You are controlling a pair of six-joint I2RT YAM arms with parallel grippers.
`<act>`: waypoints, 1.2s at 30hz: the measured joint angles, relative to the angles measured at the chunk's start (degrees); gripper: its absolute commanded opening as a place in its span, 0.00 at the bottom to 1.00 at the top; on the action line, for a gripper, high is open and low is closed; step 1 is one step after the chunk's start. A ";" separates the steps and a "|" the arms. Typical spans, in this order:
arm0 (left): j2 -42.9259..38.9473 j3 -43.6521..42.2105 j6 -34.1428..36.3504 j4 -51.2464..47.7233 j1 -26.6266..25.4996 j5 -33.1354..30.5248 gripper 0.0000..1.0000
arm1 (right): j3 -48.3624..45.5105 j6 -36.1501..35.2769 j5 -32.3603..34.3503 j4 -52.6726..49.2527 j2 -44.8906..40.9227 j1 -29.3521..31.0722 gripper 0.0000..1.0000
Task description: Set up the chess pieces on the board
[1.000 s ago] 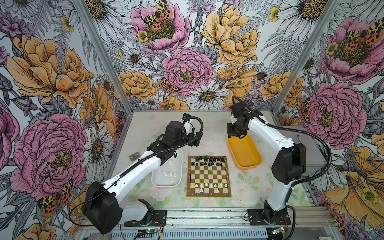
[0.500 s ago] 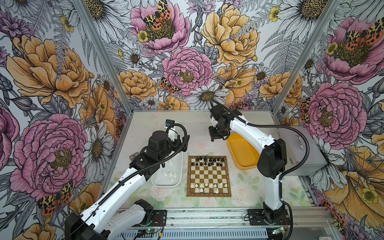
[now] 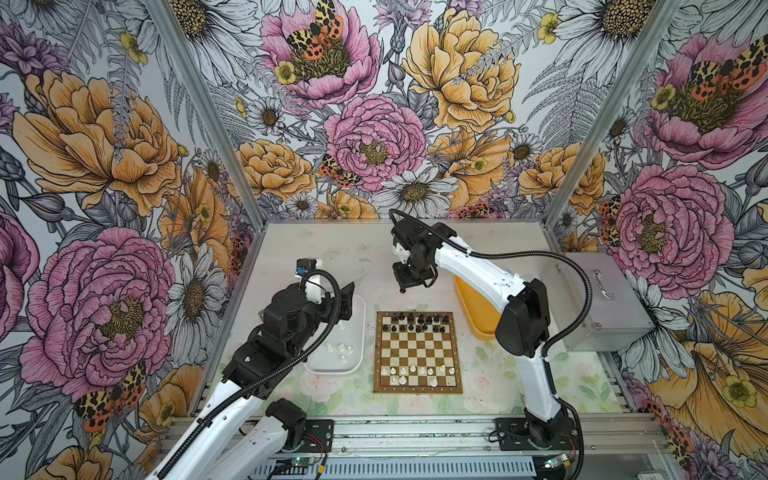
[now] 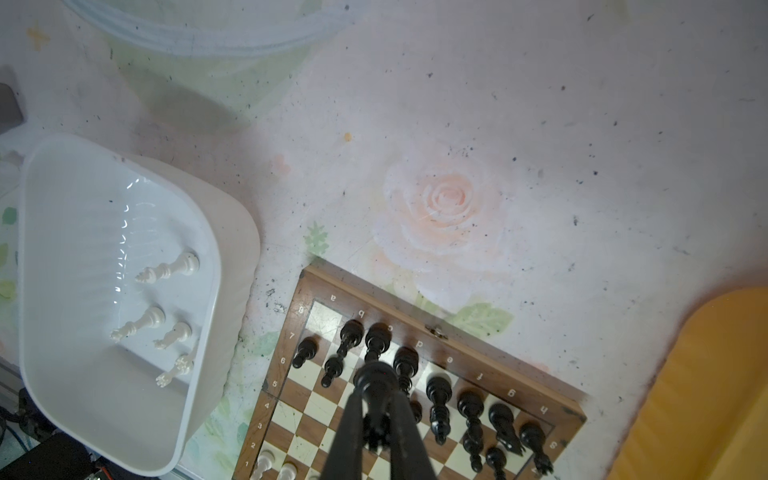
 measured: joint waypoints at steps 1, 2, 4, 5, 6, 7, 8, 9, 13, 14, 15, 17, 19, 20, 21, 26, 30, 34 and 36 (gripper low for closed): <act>-0.74 -0.17 -0.42 -0.48 0.00 -0.33 0.99 | 0.66 -0.15 0.04 -0.48 0.63 0.55 0.09; -1.46 -0.39 -0.85 -0.92 0.00 -0.55 0.99 | 1.29 -0.35 0.09 -0.92 1.29 1.07 0.09; -2.80 -0.63 -1.55 -2.03 0.00 -0.85 0.99 | 2.43 -1.03 0.22 -1.70 2.58 2.32 0.09; -3.17 -0.63 -1.95 -2.49 0.00 -0.94 0.99 | 2.84 -1.40 0.31 -2.10 3.15 2.75 0.09; -3.54 -0.63 -2.32 -2.93 0.00 -1.11 0.99 | 3.19 -1.70 0.48 -2.56 3.74 3.23 0.09; -3.87 -0.63 -2.56 -3.41 0.00 -1.22 0.99 | 3.50 -2.10 0.68 -2.97 4.31 3.63 0.09; -4.13 -0.63 -2.80 -3.80 0.00 -1.36 0.99 | 3.80 -2.51 0.74 -3.37 4.81 3.91 0.09; -4.37 -0.63 -3.02 -4.33 0.00 -1.53 0.99 | 4.20 -2.80 0.74 -3.85 5.38 4.31 0.09; -4.98 -0.63 -3.67 -5.66 0.00 -2.21 0.99 | 4.92 -3.80 1.03 -4.92 6.62 5.05 0.09; -4.98 -0.63 -3.69 -5.79 0.00 -2.27 0.99 | 5.05 -4.02 1.16 -5.07 6.80 5.05 0.09; -4.98 -0.63 -3.76 -5.90 0.00 -2.43 0.99 | 5.18 -4.24 1.25 -5.25 6.99 5.05 0.09; -4.96 -0.63 -3.80 -6.16 0.00 -2.49 0.99 | 5.66 -4.66 1.38 -5.66 7.45 5.05 0.09; -4.92 -0.61 -3.78 -6.25 0.00 -2.64 0.99 | 6.36 -4.68 1.38 -5.66 8.13 5.05 0.09; -4.85 -0.61 -3.78 -6.25 0.00 -2.75 0.99 | 6.80 -4.68 1.36 -5.73 8.57 5.05 0.09; -4.81 -0.61 -3.78 -6.27 0.00 -2.86 0.99 | 7.26 -4.68 1.36 -5.75 8.98 5.05 0.09; -3.98 -0.61 -3.76 -6.27 0.00 -2.93 0.99 | 10.25 -4.66 1.36 -5.92 11.72 5.92 0.09; -2.95 -0.44 -3.52 -6.43 0.00 -2.91 0.99 | 10.71 -4.90 1.36 -5.99 12.85 7.21 0.09; -2.16 0.09 -3.15 -6.80 0.00 -2.91 0.99 | 10.71 -5.07 1.64 -6.10 13.75 8.28 0.09; -2.16 0.15 -3.10 -6.88 0.00 -2.89 0.99 | 10.69 -5.07 1.84 -6.10 13.86 8.72 0.09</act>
